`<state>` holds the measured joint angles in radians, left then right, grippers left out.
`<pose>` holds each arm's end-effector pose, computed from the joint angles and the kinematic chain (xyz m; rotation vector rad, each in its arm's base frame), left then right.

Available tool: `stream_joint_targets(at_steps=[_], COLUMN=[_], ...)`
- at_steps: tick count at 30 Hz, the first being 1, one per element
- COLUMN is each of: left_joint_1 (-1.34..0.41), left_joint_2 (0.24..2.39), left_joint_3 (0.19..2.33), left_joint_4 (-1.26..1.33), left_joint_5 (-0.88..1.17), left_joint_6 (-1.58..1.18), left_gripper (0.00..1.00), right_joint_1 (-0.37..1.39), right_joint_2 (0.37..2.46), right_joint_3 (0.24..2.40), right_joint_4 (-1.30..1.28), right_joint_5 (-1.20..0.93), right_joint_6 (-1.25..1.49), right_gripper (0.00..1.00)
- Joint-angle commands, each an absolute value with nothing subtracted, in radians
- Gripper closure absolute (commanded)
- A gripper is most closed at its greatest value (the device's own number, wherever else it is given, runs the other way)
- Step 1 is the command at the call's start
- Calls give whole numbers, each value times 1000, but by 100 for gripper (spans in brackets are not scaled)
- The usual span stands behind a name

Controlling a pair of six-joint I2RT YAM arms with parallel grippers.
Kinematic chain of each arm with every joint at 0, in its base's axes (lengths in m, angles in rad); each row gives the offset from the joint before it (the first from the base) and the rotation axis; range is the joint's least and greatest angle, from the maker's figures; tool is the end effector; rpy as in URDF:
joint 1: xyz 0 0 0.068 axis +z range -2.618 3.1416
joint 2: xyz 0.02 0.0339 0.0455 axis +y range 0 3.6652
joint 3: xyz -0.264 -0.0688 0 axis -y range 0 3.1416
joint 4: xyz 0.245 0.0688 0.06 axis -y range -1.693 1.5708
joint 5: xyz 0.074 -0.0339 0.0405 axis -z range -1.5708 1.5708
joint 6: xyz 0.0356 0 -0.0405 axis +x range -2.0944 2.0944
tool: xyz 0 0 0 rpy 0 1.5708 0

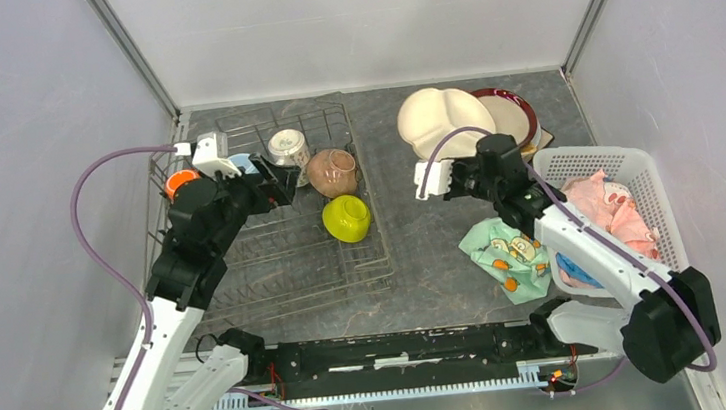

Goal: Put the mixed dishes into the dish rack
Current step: Insert the plate into the dish rack.

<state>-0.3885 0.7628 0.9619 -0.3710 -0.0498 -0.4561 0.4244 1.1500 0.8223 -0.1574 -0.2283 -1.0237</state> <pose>0.1537 -0.0610 0.3844 -0.0973 1.7748 -0.5724 0.2332 0.1142 0.2817 -1.4572 1.4349 -0.1399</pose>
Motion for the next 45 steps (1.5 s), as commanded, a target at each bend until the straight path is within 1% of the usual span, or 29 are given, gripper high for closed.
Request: stream_joint_targets(at_steps=[1,11,15,20,25,27,31,36,38,41,45], left_joint_1=[-390,-390,-391,-390,-390,-390,-390,-390,-391,-390,-390], left_joint_2=[799,888,886,907,936,939,930,902,894,885,881], left_joint_3=[1017,1104,1100,1093,1102,1105,1102,1085,1086,1083,1090], left_joint_4=[-351,-298,-227,-158,-180,-195,-237,-251,-261,-267,-274], left_joint_5=[35,127,181,243,224,194,106,36,6,-25,-12], left_joint_6=[-546,-602,-659,-728,-717,-701,-654,-600,-577,-551,-532], left_gripper=[4,4,0,0,0,2,11,29,38,56,77], right_joint_1=[540,729,824,957,1041,1063,1092,1113,1116,1121,1123], right_joint_2=[1046,1045,1063,1104,1162,1178,1202,1213,1217,1222,1243], right_joint_3=[985,1057,1075,1087,1137,1149,1169,1174,1172,1175,1184], right_joint_4=[141,165,195,250,268,279,286,281,283,284,283], right_joint_5=[-170,-107,-99,-43,-7,-6,24,30,37,38,22], right_joint_6=[-1112,-1163,-1172,-1217,-1250,-1259,-1277,-1296,-1299,-1300,-1299], right_gripper=[100,100,100,100,100,100,100,100,100,100,100])
